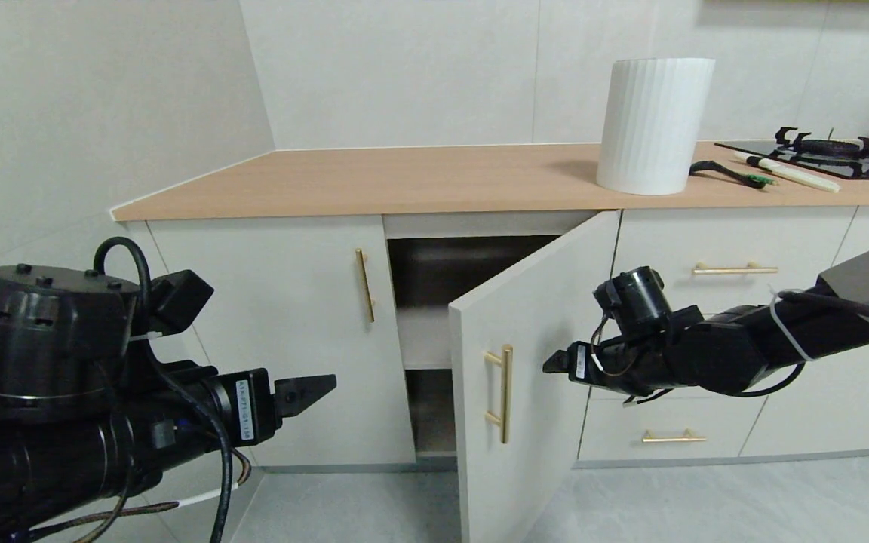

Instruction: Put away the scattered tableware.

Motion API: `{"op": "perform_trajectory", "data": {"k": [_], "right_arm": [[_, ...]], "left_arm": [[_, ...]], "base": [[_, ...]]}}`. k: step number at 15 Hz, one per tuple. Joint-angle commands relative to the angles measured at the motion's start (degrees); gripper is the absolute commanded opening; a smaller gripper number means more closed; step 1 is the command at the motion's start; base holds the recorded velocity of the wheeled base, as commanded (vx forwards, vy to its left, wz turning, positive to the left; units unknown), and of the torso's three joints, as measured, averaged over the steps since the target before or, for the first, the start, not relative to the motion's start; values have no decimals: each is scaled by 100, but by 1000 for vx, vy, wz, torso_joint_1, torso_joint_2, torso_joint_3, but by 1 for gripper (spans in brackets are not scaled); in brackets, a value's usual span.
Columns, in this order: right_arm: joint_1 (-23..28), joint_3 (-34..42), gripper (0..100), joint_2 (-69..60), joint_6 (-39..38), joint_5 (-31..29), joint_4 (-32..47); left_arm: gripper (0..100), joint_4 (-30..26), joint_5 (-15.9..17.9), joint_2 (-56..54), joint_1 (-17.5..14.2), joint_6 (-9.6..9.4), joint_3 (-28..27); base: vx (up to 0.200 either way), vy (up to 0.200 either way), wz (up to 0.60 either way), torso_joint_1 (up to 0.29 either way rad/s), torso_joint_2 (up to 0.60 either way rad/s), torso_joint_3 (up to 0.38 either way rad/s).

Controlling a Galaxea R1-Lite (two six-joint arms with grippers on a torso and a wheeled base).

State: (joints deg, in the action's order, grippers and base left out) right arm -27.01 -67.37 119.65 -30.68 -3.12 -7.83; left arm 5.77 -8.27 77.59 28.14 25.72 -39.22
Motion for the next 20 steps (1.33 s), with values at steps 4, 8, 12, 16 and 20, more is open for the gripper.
{"op": "perform_trajectory", "data": {"k": [4,8,12,16,20], "right_arm": [[-164,-198,100,454,-518,-13,-527],[-155,-1121,100,1078,-1678,-57,-536],[21,-1639,100,1324,-2372,-66,-553],[284,-2140,100,1632,-2829,-75,-536],[407,-2668,100,2018,-3014,-338,-501]], "left_arm": [[100,3,0,19,-1,3,2],[100,3,-8,89,-10,12,2],[100,3,-8,81,-19,12,2],[100,3,-8,89,-19,12,2],[100,3,-8,89,-10,12,2]], "base": [[0,0,0,0,0,0],[0,0,0,0,0,0],[0,0,0,0,0,0],[0,0,0,0,0,0],[0,0,0,0,0,0]]}}
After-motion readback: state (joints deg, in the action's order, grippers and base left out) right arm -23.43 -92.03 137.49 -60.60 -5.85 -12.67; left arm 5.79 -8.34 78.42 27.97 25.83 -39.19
